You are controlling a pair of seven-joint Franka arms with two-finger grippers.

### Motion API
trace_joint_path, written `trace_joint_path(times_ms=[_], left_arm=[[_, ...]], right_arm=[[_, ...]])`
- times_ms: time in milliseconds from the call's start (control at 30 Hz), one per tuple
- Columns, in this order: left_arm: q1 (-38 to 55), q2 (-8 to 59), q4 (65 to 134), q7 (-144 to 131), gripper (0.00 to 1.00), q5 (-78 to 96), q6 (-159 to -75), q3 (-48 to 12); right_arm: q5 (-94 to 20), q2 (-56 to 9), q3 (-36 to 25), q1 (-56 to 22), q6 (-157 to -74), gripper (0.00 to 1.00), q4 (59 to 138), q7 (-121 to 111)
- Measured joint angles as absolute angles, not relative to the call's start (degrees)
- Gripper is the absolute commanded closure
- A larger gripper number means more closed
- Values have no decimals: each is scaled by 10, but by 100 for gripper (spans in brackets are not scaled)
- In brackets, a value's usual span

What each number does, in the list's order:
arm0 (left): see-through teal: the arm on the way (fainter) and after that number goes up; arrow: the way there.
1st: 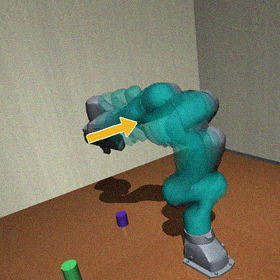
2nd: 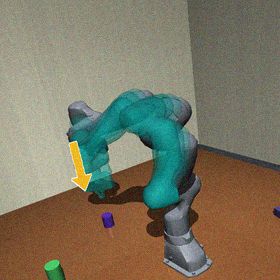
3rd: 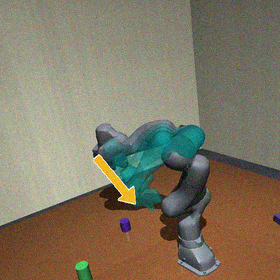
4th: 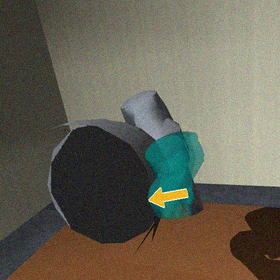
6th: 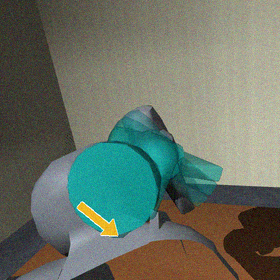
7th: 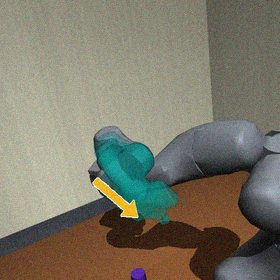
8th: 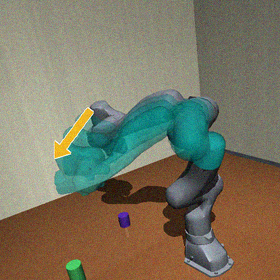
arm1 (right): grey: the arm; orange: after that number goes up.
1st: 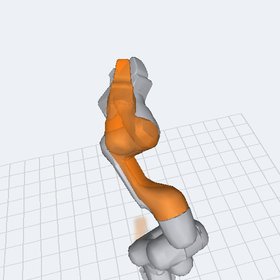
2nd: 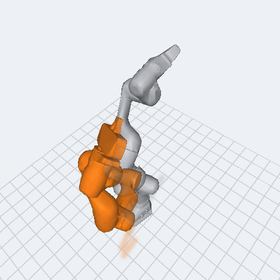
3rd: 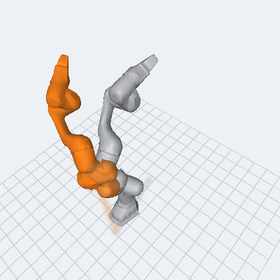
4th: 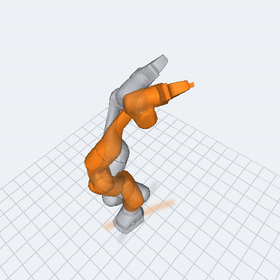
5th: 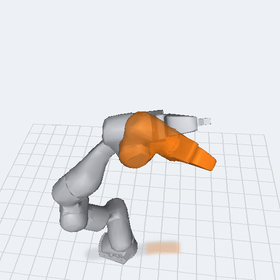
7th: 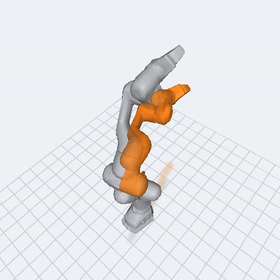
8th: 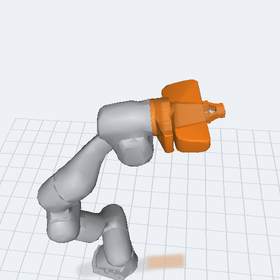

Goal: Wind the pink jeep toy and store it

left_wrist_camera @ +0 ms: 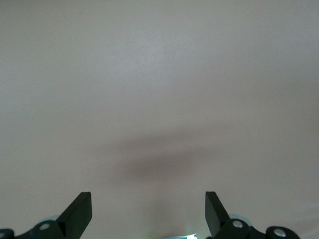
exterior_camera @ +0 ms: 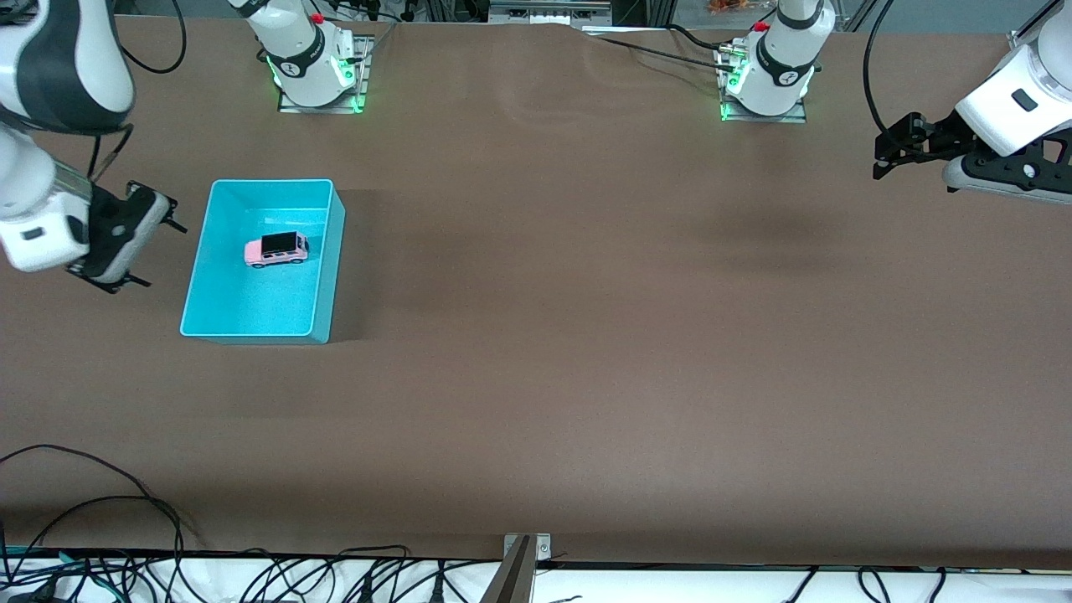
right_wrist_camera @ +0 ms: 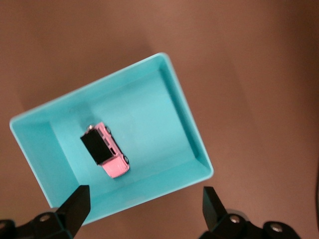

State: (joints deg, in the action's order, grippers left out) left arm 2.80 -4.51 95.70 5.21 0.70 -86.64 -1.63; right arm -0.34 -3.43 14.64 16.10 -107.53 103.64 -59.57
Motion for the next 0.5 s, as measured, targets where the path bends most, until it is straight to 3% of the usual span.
trace_joint_path(times_ms=[500], left_arm=[[28,-45,957,52,0,7,-866,-16]], right_arm=[[-28,-54,148,141,-1005,0,911,-175]])
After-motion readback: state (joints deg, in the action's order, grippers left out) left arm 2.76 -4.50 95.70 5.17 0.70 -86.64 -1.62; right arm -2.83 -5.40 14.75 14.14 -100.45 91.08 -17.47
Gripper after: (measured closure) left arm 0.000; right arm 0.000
